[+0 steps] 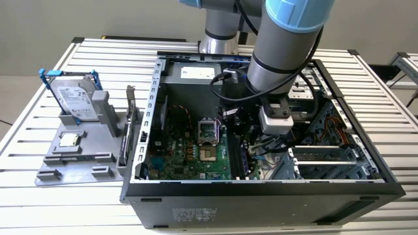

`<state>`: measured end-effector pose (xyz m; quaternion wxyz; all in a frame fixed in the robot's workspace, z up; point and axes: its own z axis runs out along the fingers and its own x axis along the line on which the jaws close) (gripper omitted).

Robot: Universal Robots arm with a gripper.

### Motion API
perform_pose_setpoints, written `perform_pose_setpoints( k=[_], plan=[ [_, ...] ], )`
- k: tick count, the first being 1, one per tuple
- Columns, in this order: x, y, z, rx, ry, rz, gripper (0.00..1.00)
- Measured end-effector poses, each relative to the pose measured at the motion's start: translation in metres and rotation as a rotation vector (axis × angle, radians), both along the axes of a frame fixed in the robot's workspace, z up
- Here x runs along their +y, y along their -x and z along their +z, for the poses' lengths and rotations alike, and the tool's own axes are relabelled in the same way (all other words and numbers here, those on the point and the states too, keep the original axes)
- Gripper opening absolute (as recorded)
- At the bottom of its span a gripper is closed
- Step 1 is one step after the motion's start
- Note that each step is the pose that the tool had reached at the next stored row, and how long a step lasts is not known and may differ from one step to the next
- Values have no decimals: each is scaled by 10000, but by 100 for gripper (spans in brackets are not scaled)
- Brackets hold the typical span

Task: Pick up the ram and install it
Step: 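Press down the ram until it locks into place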

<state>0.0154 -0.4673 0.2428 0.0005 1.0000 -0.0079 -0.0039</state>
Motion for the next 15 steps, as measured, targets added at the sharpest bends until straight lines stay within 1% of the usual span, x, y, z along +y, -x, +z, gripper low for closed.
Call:
perform_pose_setpoints(
  k=[5,6,15],
  plan=[
    [0,2,1,0,0,0,100],
    [0,2,1,0,1,1,0],
    [0,17,1,0,1,1,0]
  ],
)
